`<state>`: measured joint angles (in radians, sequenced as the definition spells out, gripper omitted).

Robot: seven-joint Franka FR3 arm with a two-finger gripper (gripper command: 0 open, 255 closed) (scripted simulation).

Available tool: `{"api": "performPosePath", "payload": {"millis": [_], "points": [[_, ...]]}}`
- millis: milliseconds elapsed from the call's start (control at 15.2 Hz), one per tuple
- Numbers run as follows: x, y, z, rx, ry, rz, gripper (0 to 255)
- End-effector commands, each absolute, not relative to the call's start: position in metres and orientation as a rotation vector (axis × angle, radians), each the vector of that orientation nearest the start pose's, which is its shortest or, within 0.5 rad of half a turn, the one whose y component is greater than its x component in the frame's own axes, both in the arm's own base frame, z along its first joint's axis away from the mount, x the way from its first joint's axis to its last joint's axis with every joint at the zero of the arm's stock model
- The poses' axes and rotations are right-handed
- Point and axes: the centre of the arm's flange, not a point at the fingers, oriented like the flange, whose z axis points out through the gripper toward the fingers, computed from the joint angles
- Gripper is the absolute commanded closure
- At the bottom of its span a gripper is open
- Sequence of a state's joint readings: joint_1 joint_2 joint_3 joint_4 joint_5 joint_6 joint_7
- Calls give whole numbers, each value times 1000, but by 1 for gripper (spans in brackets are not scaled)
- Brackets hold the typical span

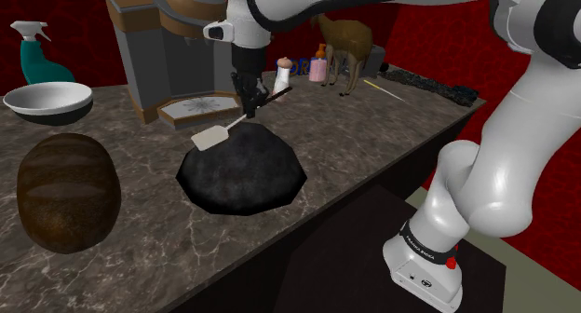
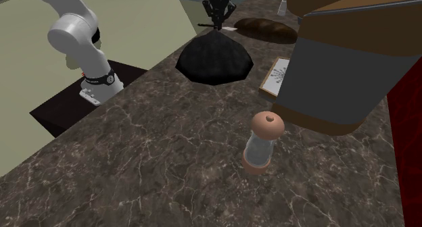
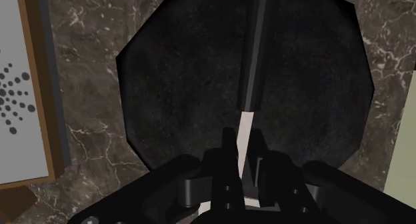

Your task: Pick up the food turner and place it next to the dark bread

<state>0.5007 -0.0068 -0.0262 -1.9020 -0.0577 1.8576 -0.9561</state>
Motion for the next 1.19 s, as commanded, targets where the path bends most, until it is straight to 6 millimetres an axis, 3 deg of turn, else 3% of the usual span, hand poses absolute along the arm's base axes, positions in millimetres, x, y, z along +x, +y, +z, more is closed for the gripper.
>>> {"api": "performPosePath", "payload": {"millis": [0,1122], "points": [[486,273,493,-2388,-2107,79,255],[383,473,493,-2388,-2107,79,255]]}}
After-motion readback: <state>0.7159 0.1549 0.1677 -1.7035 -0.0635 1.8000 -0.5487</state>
